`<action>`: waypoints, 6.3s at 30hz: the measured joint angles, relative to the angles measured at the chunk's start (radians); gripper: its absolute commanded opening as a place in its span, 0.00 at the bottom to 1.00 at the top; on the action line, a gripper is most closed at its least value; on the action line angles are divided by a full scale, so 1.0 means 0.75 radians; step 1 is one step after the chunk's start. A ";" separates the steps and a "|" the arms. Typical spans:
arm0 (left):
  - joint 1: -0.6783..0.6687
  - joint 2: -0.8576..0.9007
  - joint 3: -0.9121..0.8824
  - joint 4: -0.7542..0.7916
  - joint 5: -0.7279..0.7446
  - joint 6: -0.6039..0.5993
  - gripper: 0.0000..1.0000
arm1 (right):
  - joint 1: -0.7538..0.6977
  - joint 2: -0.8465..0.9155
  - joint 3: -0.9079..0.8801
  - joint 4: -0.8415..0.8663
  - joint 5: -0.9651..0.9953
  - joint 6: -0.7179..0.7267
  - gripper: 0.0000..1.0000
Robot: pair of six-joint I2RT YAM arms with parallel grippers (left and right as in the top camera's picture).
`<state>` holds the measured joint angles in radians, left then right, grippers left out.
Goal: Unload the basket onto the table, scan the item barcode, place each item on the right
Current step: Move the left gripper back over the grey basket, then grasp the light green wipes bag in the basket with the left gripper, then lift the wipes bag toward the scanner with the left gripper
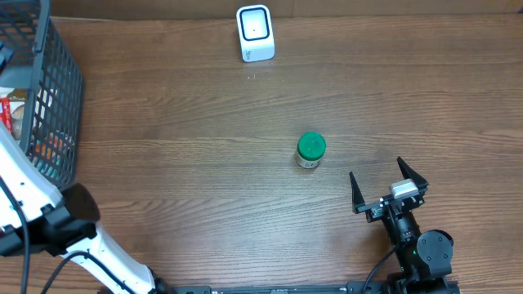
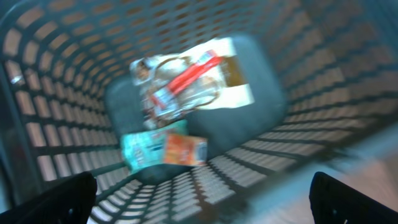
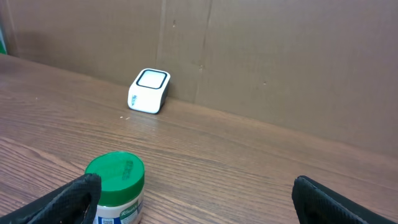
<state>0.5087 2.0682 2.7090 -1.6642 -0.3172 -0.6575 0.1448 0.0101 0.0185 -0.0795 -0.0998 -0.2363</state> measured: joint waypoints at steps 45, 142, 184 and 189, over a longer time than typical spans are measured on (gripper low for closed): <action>0.163 0.391 -0.697 0.323 0.240 0.423 0.51 | 0.000 0.000 0.000 0.002 -0.001 0.000 1.00; 0.334 0.314 -0.262 0.130 0.606 0.988 0.04 | 0.000 0.000 0.000 0.001 -0.001 0.000 1.00; -1.220 -0.102 -0.209 -0.037 0.531 0.183 0.04 | 0.000 0.000 0.000 0.001 0.000 -0.001 1.00; -1.311 -0.102 -0.355 -0.035 0.454 0.058 0.04 | 0.000 0.000 0.000 0.001 -0.001 0.000 1.00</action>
<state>-0.4747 1.9919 2.4428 -1.6905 0.0231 -0.6136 0.1448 0.0101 0.0185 -0.0792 -0.1001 -0.2363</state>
